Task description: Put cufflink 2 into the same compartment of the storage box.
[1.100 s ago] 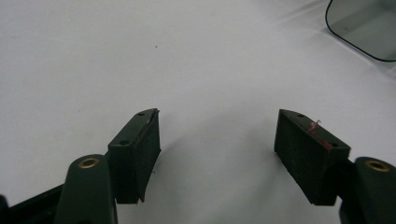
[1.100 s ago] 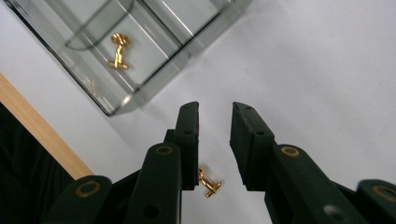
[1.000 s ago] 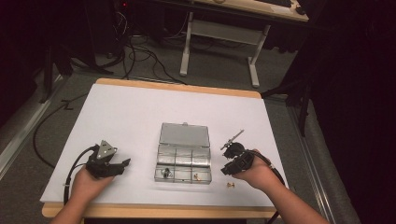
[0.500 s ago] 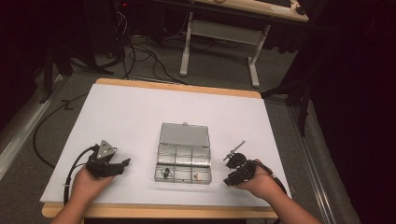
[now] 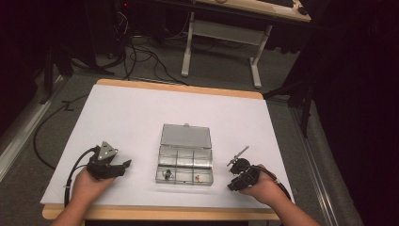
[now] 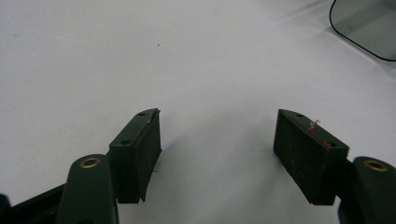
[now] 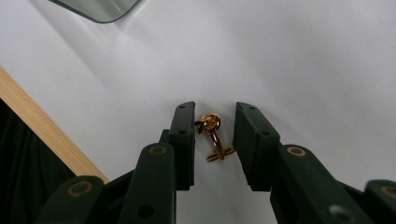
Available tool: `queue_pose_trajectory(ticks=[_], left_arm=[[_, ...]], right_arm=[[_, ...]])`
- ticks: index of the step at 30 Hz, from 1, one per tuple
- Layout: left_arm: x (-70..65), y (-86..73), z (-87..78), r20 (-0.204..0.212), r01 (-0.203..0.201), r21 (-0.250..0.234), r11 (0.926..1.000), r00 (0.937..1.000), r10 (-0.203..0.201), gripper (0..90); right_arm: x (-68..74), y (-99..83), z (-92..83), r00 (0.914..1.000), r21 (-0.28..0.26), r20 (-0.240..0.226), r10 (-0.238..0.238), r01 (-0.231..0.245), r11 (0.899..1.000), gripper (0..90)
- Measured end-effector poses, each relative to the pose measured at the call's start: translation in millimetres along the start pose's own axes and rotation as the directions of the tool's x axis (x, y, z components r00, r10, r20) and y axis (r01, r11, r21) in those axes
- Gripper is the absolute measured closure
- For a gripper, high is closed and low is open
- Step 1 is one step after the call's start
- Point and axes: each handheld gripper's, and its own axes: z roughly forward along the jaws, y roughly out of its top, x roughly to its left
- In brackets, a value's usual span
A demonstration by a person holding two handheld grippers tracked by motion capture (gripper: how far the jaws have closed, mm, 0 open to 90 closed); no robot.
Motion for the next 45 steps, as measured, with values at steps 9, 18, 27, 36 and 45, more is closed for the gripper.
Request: queue_pose_trajectory(ticks=[9, 18, 27, 36, 45], left_arm=[[-0.1, 0.0, 0.0, -0.002, -0.001, 0.000, 1.0000, 1.0000, 0.001, 32.4], [-0.1, 0.0, 0.0, -0.001, 0.000, 0.000, 1.0000, 1.0000, 0.000, 32.4], [-0.4, -0.2, 0.1, -0.001, -0.001, -0.004, 1.0000, 1.0000, 0.001, 32.4], [-0.2, -0.1, -0.2, 0.001, -0.003, -0.003, 1.0000, 1.0000, 0.003, 32.4], [-0.1, -0.3, -0.3, 0.003, -0.005, -0.007, 1.0000, 1.0000, 0.005, 32.3]], right_arm=[[-0.2, 0.2, -0.2, 0.9997, 0.000, 0.023, 0.006, -0.006, 1.000, 78.7], [0.5, 9.6, -10.7, 0.9997, -0.020, 0.014, 0.019, -0.019, 1.000, 78.9], [3.9, 24.8, -23.4, 1.0000, -0.056, 0.003, 0.000, 0.000, 0.998, 79.0], [12.4, 43.1, -36.0, 0.9997, -0.072, 0.001, -0.023, 0.023, 0.997, 79.1], [25.5, 66.5, -40.8, 0.9961, -0.089, 0.004, -0.088, 0.088, 0.992, 79.1]])
